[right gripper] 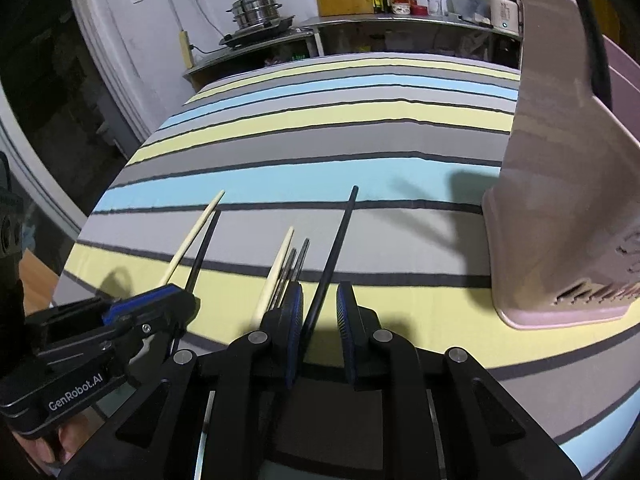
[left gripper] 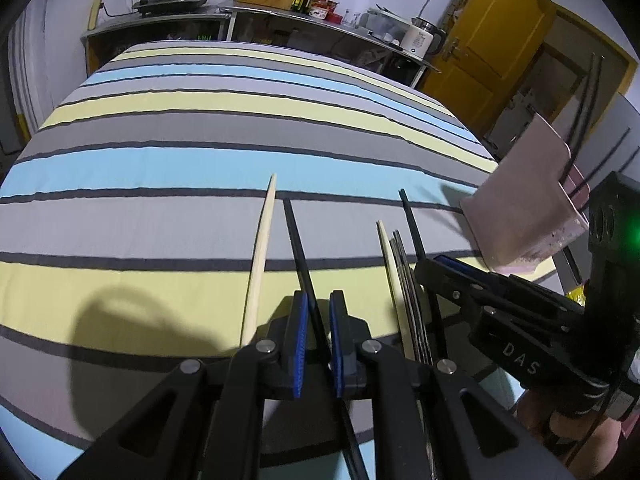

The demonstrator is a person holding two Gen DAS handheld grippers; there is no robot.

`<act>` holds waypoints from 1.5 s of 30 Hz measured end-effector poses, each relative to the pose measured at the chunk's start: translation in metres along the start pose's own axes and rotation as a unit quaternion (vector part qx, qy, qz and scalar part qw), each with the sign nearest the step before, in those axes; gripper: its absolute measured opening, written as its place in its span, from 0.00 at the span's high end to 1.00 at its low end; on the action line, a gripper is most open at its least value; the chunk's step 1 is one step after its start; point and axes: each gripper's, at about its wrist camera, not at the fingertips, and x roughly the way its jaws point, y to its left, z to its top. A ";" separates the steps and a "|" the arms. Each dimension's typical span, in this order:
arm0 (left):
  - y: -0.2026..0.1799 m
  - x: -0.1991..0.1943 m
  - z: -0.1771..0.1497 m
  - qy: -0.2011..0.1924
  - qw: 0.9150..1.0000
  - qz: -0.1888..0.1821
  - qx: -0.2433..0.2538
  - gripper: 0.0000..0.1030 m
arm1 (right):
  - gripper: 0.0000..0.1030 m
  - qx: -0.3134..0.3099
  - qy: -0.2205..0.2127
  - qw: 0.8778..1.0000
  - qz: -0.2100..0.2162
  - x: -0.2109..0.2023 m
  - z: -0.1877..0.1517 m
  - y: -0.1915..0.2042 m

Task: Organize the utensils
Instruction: 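Lift both held black chopsticks upright off the cloth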

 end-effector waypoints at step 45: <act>-0.055 -0.149 0.006 -0.110 0.990 -0.031 0.085 0.95 | 0.94 0.010 -0.156 0.987 0.024 -0.176 -0.020 -0.007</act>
